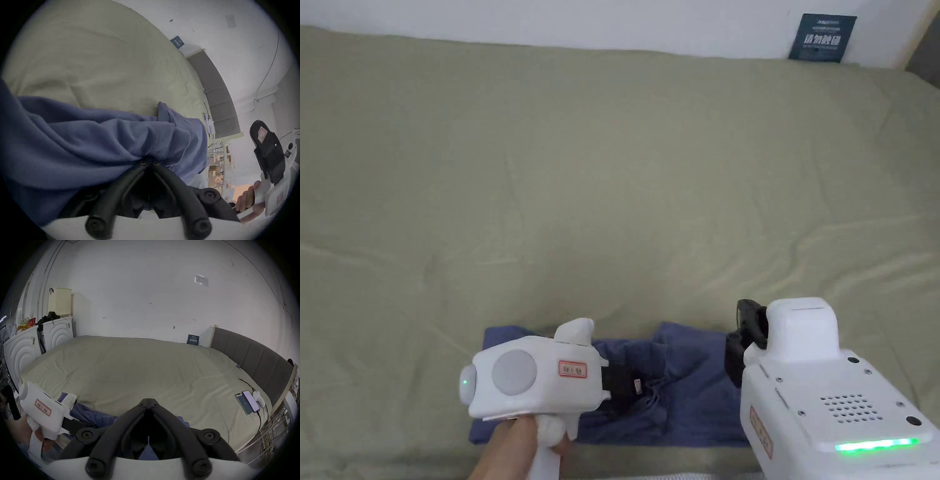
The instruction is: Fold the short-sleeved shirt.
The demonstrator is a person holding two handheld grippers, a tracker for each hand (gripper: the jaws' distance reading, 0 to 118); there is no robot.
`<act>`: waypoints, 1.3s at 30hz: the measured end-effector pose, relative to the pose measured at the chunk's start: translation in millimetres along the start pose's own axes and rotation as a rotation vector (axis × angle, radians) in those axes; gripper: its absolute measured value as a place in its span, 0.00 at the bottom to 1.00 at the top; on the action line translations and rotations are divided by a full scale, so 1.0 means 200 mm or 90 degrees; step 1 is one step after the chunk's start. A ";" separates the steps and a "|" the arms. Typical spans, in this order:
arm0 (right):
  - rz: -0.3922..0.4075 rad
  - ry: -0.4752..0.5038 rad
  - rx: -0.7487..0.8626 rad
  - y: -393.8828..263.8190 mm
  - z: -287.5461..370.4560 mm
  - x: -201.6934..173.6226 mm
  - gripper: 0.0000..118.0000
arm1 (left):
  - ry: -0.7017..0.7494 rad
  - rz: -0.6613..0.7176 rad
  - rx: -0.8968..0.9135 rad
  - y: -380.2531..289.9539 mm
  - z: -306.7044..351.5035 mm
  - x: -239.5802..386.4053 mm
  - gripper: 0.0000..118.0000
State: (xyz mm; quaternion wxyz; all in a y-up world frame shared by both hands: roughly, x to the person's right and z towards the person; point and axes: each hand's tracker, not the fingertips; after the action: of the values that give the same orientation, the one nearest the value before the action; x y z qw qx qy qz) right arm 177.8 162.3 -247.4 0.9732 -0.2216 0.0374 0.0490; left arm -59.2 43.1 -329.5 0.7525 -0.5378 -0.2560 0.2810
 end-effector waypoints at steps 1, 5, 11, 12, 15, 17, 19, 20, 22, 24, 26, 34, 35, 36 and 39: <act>0.000 -0.001 -0.002 0.00 0.00 0.00 0.00 | -0.006 0.002 0.001 0.00 0.02 -0.02 0.00; -0.008 -0.001 -0.007 0.00 -0.02 0.01 0.00 | -0.022 0.019 0.001 0.01 0.09 -0.03 0.00; -0.007 0.009 0.003 0.01 0.00 -0.03 0.00 | -0.045 -0.006 0.076 0.05 0.54 -0.07 0.00; -0.005 0.011 0.005 0.02 0.00 -0.04 0.00 | -0.037 -0.006 0.096 0.05 0.62 -0.10 0.00; -0.006 0.019 0.006 0.02 -0.01 -0.07 0.00 | 0.011 -0.019 0.123 0.09 0.81 -0.20 0.00; -0.010 0.027 0.004 0.02 -0.01 -0.09 0.00 | 0.043 -0.014 0.111 0.10 0.89 -0.26 0.00; -0.007 0.032 0.001 0.01 -0.01 -0.12 0.00 | 0.049 -0.012 0.102 0.08 0.92 -0.33 0.00; -0.003 0.033 0.001 0.01 -0.01 -0.13 0.00 | 0.047 -0.010 0.094 0.07 0.94 -0.37 0.00; 0.002 0.038 -0.003 0.01 -0.01 -0.14 0.00 | 0.034 0.011 0.076 0.08 0.93 -0.42 0.01; 0.006 0.038 -0.006 0.01 -0.02 -0.15 0.00 | 0.018 0.025 0.075 0.07 0.93 -0.48 0.10; 0.008 0.036 -0.007 0.01 -0.02 -0.15 0.00 | -0.002 0.031 0.068 0.09 0.90 -0.53 0.55; 0.013 0.028 -0.009 0.03 -0.03 -0.14 0.00 | -0.157 0.116 0.058 0.15 0.64 -0.60 0.98; 0.013 0.025 -0.009 0.03 -0.03 -0.13 0.00 | -0.185 0.126 0.055 0.16 0.60 -0.59 0.92; 0.013 0.023 -0.008 0.03 -0.03 -0.13 0.00 | -0.194 0.135 0.050 0.17 0.57 -0.58 0.76; 0.012 0.019 -0.005 0.05 -0.02 -0.11 0.00 | -0.066 0.099 0.042 0.15 0.50 -0.49 0.14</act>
State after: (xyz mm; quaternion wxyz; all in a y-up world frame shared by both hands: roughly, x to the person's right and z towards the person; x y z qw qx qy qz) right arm 155.3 167.3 -253.3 0.9711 -0.2258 0.0540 0.0553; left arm -201.0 49.2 -337.1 0.7313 -0.5159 -0.2429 0.3742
